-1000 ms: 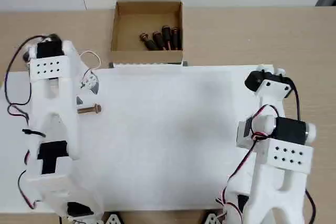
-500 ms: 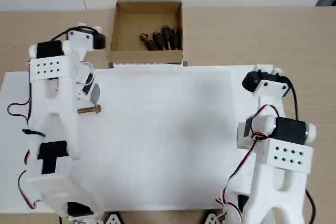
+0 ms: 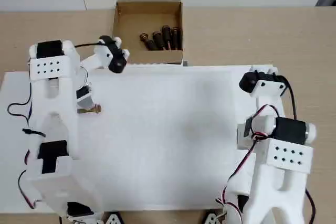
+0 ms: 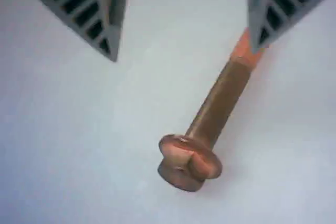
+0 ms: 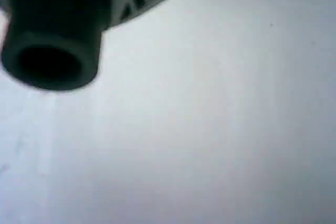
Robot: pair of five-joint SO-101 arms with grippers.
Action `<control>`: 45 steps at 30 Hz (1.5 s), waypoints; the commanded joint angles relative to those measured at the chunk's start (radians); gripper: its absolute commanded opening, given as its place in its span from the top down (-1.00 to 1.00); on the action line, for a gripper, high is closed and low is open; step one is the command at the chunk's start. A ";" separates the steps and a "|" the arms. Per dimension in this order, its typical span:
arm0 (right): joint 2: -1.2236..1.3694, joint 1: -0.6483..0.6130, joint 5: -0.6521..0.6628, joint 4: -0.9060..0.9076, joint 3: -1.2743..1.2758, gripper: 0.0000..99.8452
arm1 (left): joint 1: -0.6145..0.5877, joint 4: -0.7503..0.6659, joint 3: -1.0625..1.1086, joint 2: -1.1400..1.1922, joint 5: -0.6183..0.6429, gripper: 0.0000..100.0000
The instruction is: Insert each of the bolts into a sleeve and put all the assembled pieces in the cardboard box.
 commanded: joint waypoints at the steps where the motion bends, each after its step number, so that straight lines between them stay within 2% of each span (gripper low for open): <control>1: -0.015 0.005 0.032 -0.019 -0.003 0.99 | -0.006 0.026 -0.038 0.020 -0.094 0.69; 7: -0.021 0.004 0.028 -0.018 -0.003 0.99 | -0.002 0.026 -0.038 0.066 -0.181 0.69; 14: -0.022 0.004 0.026 -0.015 -0.005 0.99 | -0.002 0.020 -0.039 0.123 -0.196 0.69; 19: -0.022 0.004 0.026 -0.015 -0.005 0.99 | -0.003 0.018 -0.041 0.166 -0.256 0.70; 24: -0.022 0.004 0.026 -0.015 -0.005 0.99 | -0.003 -0.060 -0.039 0.176 -0.262 0.88; 27: -0.022 0.004 0.029 -0.015 -0.005 0.99 | -0.002 -0.104 -0.035 0.178 -0.262 0.92; 39: -0.022 0.004 0.029 -0.010 -0.008 0.99 | -0.006 -0.126 -0.048 0.267 -0.259 0.92; 45: -0.022 0.004 0.028 -0.010 -0.009 0.99 | -0.008 0.005 -0.186 0.270 -0.224 0.72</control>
